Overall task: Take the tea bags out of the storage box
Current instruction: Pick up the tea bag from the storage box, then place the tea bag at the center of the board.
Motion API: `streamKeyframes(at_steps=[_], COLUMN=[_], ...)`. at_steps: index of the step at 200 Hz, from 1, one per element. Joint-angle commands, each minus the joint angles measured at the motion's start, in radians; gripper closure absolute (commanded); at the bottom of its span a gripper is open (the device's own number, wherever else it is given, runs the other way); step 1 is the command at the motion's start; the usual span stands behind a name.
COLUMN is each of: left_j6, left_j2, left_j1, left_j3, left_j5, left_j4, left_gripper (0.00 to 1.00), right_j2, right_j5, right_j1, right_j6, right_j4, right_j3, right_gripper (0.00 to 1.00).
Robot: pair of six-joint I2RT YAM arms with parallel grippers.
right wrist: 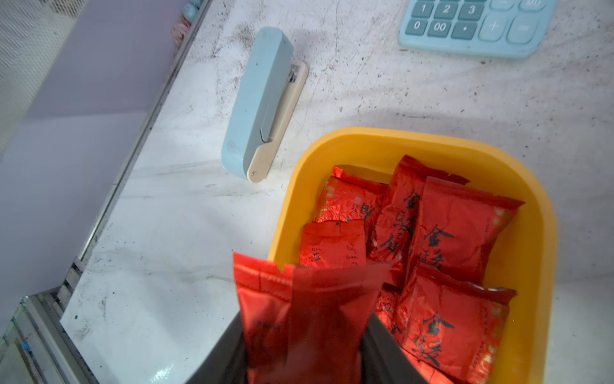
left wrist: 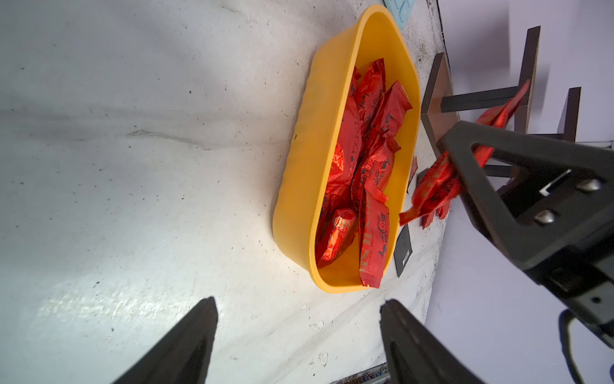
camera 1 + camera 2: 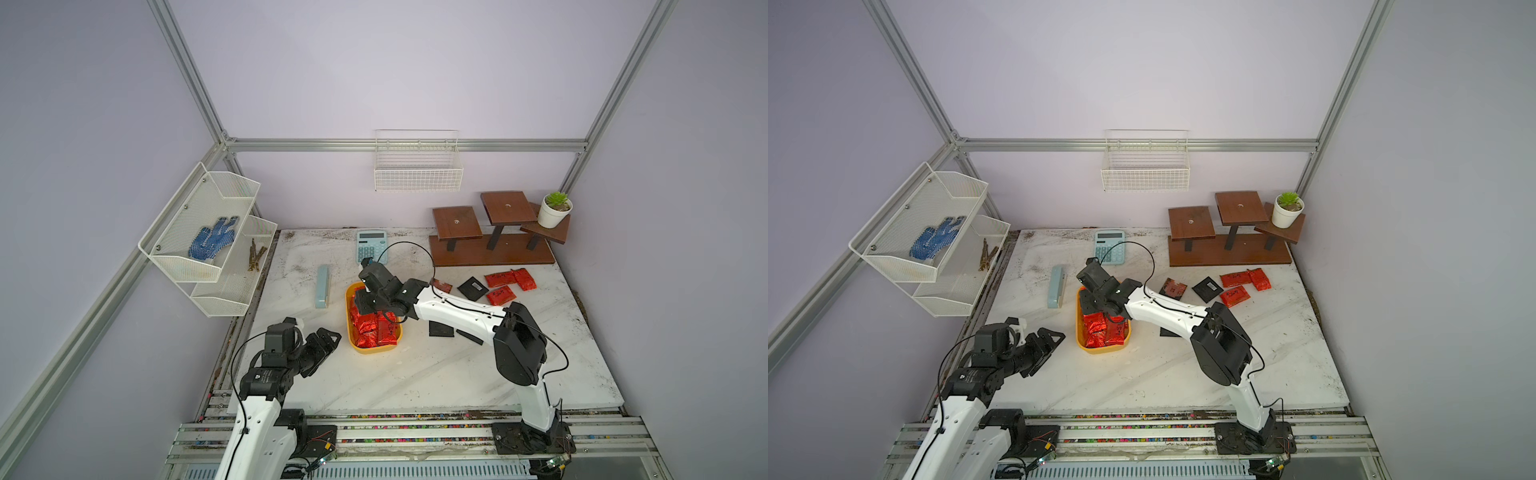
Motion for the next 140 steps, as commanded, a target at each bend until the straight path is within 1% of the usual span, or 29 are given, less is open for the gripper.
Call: streamKeyframes(at_steps=[1, 16, 40, 68, 88, 94, 110, 140], left_j6=[0.007, 0.012, 0.004, -0.039, -0.061, -0.066, -0.081, -0.094], left_j2=[0.007, 0.027, 0.064, 0.089, 0.127, 0.143, 0.187, 0.267], left_j1=[-0.003, -0.007, -0.030, -0.096, -0.161, -0.182, -0.230, -0.289], left_j3=[0.047, 0.065, 0.083, 0.085, 0.094, 0.096, 0.101, 0.105], left_j5=[0.029, 0.040, 0.042, 0.012, -0.017, -0.025, -0.037, -0.035], left_j4=[0.017, 0.020, 0.042, 0.111, 0.160, 0.176, 0.229, 0.306], left_gripper=[0.20, 0.21, 0.21, 0.22, 0.21, 0.21, 0.21, 0.22], right_j2=[-0.072, -0.124, -0.242, -0.405, -0.497, -0.547, -0.607, -0.671], right_j5=[0.002, 0.006, 0.017, 0.045, 0.071, 0.071, 0.062, -0.063], right_j1=[-0.036, -0.070, -0.150, -0.290, -0.419, -0.460, -0.571, -0.795], right_j6=[0.034, 0.026, 0.012, -0.003, -0.021, -0.022, -0.009, 0.083], right_j4=[0.040, 0.039, 0.042, 0.044, 0.046, 0.045, 0.059, 0.144], right_j3=[-0.026, -0.074, -0.212, -0.425, -0.572, -0.612, -0.724, -0.904], right_gripper=[0.53, 0.54, 0.55, 0.56, 0.57, 0.57, 0.57, 0.58])
